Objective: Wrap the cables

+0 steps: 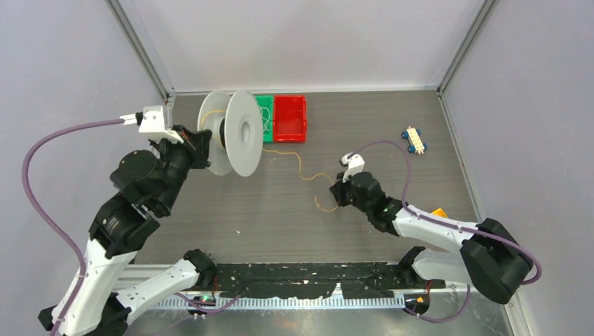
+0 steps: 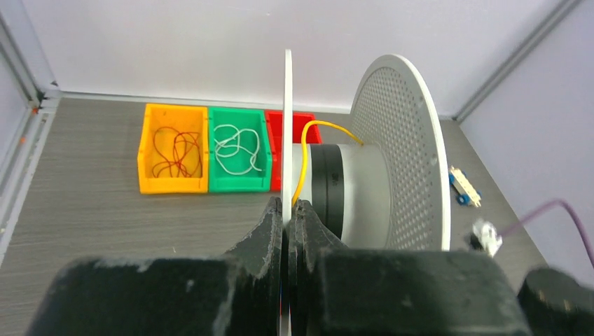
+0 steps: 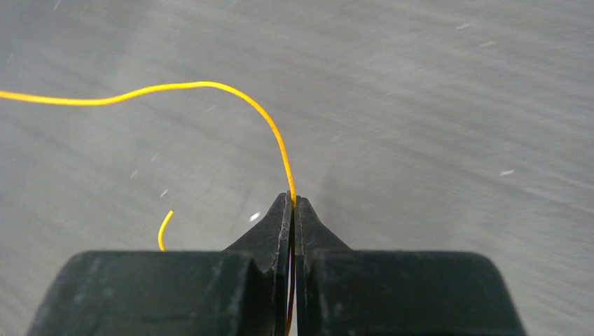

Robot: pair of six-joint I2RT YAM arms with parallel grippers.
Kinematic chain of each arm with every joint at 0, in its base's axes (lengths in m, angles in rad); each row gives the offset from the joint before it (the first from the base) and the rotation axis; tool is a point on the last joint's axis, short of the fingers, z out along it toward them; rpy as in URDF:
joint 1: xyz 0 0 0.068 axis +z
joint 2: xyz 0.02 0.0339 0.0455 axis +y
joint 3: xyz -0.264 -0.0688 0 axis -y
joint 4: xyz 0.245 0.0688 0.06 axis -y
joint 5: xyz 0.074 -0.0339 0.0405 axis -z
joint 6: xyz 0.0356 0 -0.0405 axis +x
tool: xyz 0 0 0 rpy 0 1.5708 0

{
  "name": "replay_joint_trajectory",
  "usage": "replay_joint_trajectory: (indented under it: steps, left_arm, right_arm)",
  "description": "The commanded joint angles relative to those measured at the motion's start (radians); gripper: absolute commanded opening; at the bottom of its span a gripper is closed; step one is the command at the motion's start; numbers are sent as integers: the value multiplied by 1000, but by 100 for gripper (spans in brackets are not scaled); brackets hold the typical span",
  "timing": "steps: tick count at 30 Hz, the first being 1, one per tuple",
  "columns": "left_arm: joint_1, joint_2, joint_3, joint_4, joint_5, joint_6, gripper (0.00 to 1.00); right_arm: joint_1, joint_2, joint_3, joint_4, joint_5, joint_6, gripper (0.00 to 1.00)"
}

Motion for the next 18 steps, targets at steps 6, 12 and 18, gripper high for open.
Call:
replay_joint_trajectory:
  steps: [6, 12, 18]
  left_arm:
    - [154, 141, 7, 230, -56, -30, 0]
    - [239, 247, -33, 255, -61, -18, 0]
    - [337, 324, -96, 252, 27, -74, 0]
  right_arm:
    - [427, -92, 3, -83, 200, 83, 5]
    - [655, -155, 96, -140, 179, 44, 5]
    - [802, -168, 160, -143, 147, 11, 5]
